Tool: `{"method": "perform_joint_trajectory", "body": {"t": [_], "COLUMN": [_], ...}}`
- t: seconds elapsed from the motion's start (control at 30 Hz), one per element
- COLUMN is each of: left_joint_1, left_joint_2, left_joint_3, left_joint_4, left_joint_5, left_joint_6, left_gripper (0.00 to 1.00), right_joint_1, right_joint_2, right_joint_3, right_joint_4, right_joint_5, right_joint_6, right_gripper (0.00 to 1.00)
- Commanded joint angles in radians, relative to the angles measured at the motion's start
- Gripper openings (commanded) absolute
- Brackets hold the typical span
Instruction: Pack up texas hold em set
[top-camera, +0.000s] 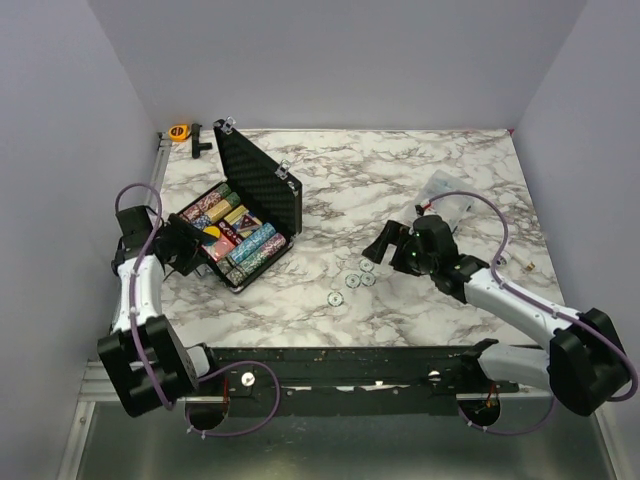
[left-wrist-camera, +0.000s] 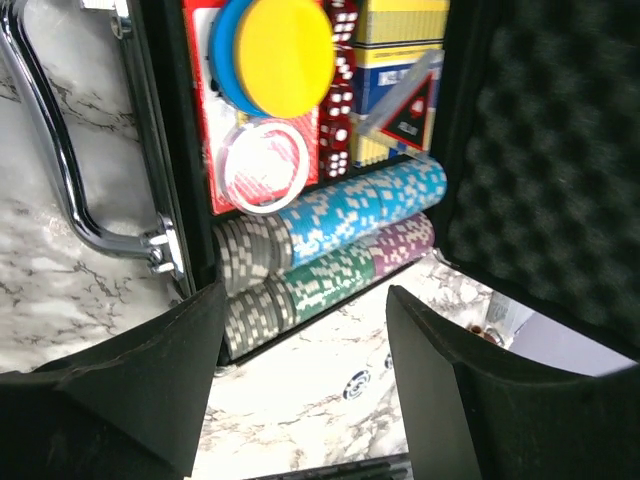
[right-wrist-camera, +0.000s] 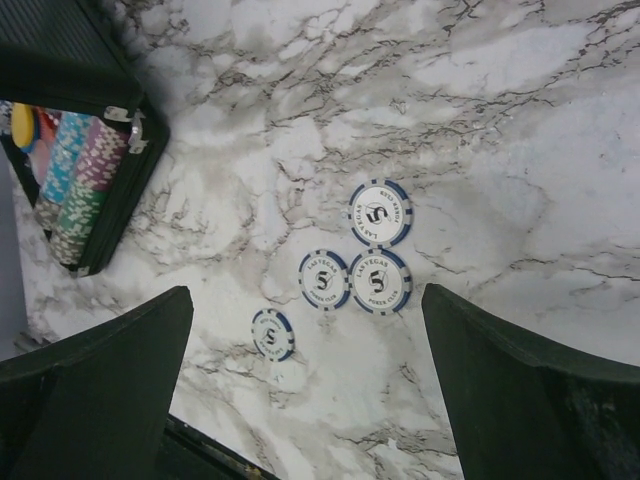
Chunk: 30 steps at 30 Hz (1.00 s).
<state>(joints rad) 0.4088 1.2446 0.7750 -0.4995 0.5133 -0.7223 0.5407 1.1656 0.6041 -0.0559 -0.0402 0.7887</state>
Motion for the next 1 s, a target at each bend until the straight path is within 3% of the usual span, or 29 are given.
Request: {"method": "perform_joint_trajectory", "body": {"t": [0.0, 0.17, 0.27, 0.4, 0.63, 0.97], "left_joint_1": [-0.016, -0.253, -0.452, -0.604, -0.619, -0.583], "left_joint_2": [-0.19, -0.356, -0.323, -0.235, -0.224, -0.242], "left_joint_3": [-0.021, -0.01, 0.083, 0.234, 0.205, 0.205], "left_joint_4": [-0.012, 0.104, 0.142, 0.101, 0.034, 0.039], "left_joint_5": [-0.096, -0.118, -0.1, -0.105, -0.122, -0.096], "left_joint_6": [0.02, 0.048, 0.113, 0.247, 0.342, 0.324], "left_gripper": [0.65, 0.79, 0.83, 0.83, 0.83, 0.83], "right_joint_1": [-0.006, 0.013, 0.086, 0.237, 0.435, 0.464], "right_joint_2": [0.063, 0.121, 0.17, 0.294, 0.486, 0.597], "right_joint_3": [0.071, 0.106, 0.16, 0.274, 0.447, 0.515], "right_joint_4": [-0.116, -0.154, -0.2, -0.292, -0.481, -0.523], "right_joint_5": [-0.025, -0.067, -0.019, 0.099, 0.285, 0.288], "right_joint_6": [-0.148, -0.216, -0.212, -0.188, -0.067, -0.058], "right_gripper": [1.0, 1.0, 1.0, 0.99, 0.91, 0.75]}}
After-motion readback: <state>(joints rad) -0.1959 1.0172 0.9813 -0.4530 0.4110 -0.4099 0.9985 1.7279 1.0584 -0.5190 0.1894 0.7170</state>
